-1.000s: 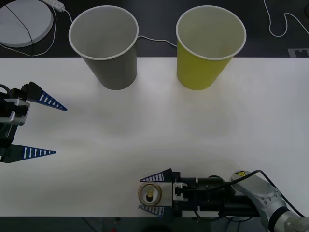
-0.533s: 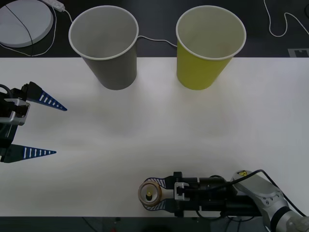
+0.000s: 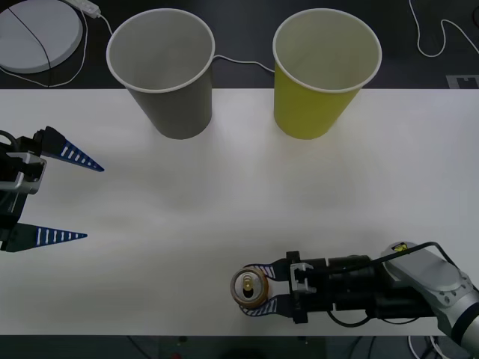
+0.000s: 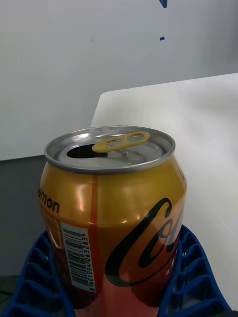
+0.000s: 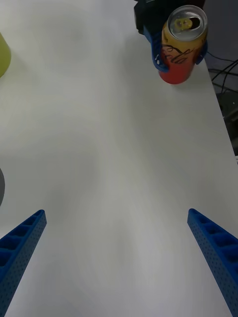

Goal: Put the can into the green bin and the plastic bottle into the gray bin

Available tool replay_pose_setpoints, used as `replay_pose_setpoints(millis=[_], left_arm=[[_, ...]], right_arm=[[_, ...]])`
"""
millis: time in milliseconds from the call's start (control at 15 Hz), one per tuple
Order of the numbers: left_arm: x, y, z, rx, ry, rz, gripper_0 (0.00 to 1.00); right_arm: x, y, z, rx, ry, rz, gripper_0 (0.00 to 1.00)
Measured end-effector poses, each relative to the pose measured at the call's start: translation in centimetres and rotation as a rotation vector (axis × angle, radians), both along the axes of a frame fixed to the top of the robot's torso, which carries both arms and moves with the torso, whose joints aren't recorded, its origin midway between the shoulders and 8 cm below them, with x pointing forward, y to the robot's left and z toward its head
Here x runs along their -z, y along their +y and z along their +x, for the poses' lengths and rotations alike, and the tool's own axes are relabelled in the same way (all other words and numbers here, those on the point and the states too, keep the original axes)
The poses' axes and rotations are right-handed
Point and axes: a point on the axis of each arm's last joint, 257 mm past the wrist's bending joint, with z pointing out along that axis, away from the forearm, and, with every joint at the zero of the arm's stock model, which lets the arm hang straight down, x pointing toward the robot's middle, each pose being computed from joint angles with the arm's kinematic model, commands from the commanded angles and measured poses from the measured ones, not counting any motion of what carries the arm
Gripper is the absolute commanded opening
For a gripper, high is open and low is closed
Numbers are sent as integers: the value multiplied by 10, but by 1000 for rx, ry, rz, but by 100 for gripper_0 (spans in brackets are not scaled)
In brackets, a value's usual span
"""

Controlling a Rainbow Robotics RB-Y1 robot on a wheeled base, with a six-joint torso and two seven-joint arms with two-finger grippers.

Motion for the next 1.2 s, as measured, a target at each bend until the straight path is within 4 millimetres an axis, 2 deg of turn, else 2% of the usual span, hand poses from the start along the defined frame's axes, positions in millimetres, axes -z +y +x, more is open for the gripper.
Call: replay_pose_setpoints(millis=[467,867,1200], left_arm=[[0,0,0,0,0,0,100],[0,0,0,0,0,0,100],[0,0,0,0,0,0,100]], right_arm=[[-38,-47,19,84,90,-154,0],[-80,-80,35,324,264,-247,0],[-121,-129,41,492,382,-368,0]])
